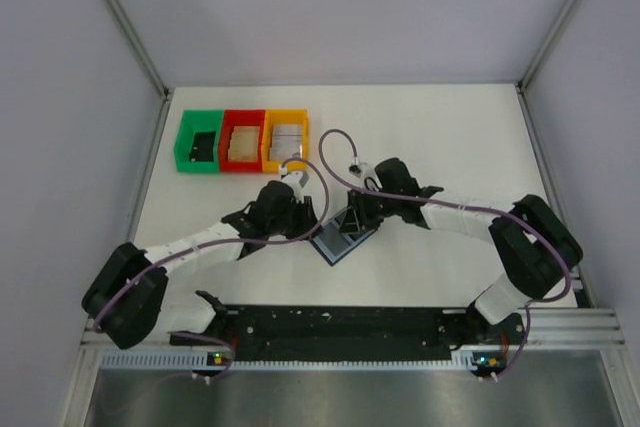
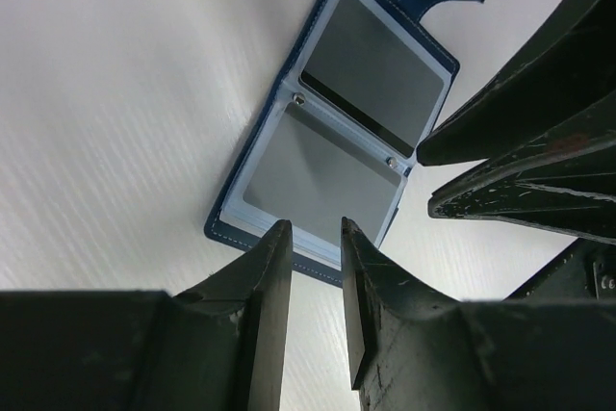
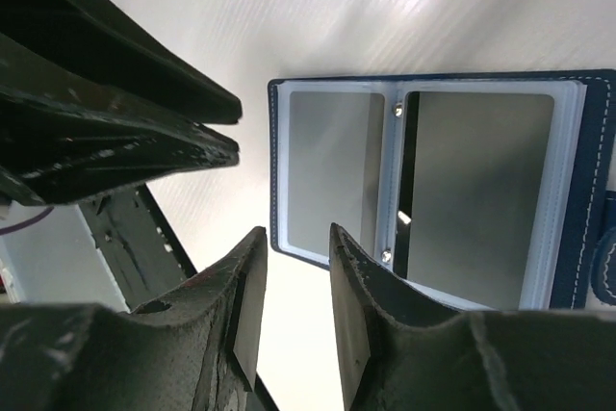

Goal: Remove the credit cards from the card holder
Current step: Remove the credit card from the card holder.

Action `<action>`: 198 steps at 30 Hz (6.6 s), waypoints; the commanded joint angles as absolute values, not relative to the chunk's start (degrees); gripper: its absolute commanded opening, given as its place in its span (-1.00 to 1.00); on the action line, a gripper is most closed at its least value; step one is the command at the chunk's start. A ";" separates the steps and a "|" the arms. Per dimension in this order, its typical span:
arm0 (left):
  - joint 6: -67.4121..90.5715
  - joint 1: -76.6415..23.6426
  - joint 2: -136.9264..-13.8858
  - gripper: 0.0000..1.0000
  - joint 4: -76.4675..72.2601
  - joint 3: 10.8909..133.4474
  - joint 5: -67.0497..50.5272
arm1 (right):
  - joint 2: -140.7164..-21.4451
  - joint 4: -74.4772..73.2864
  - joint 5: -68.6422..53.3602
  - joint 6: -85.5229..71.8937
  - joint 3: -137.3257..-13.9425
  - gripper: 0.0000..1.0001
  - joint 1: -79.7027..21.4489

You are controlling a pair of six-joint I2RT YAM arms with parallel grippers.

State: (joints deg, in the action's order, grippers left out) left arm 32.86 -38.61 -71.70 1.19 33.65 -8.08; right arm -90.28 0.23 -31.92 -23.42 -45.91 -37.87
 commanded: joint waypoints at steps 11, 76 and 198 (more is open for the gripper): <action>32.96 -39.11 -81.39 -0.41 -2.64 35.25 -12.31 | -94.57 2.11 -31.90 -22.76 -48.16 -0.29 -37.27; 39.47 -31.29 -37.09 0.63 7.03 16.35 13.80 | -96.67 -17.58 6.07 -1.93 -60.55 0.07 -61.78; 35.77 -31.46 -45.09 0.52 1.93 20.30 -2.28 | -101.78 -31.73 10.74 -3.16 -76.46 -1.00 -59.94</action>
